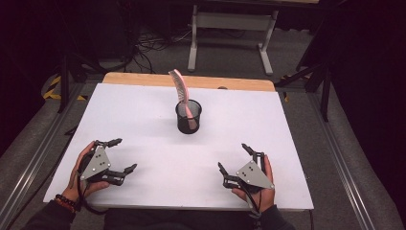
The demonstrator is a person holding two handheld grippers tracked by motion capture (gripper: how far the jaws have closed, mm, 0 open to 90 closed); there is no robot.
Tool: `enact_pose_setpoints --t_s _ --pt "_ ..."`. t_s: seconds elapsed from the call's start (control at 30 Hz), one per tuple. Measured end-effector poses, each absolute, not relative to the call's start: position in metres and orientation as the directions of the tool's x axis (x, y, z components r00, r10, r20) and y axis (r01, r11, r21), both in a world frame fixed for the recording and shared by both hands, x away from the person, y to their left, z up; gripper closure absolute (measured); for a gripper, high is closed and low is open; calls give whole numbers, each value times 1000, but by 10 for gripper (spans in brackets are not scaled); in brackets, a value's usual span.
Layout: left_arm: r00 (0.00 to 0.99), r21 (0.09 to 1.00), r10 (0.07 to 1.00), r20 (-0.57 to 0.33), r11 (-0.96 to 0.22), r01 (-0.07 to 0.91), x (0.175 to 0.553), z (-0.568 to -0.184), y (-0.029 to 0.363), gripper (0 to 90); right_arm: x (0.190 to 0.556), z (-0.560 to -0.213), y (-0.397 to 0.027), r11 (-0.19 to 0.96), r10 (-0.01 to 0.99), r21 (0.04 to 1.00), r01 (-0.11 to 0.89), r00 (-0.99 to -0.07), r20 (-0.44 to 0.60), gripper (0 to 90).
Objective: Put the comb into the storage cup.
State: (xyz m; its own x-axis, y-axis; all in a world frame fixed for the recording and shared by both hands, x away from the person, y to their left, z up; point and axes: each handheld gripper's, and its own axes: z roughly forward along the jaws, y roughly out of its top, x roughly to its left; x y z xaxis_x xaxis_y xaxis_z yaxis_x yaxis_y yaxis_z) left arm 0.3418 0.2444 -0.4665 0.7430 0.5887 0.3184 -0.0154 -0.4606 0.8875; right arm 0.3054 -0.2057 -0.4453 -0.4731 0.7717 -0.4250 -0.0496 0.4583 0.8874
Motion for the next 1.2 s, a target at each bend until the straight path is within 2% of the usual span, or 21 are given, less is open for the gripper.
enact_pose_setpoints --t_s 0.5,1.2 --pt "760 914 616 207 -400 75 335 -478 257 54 299 -446 -225 422 801 907 -4 -466 -375 62" --pt "769 915 606 204 -398 70 336 -478 254 54 298 -448 -223 435 790 900 -5 -478 -384 59"
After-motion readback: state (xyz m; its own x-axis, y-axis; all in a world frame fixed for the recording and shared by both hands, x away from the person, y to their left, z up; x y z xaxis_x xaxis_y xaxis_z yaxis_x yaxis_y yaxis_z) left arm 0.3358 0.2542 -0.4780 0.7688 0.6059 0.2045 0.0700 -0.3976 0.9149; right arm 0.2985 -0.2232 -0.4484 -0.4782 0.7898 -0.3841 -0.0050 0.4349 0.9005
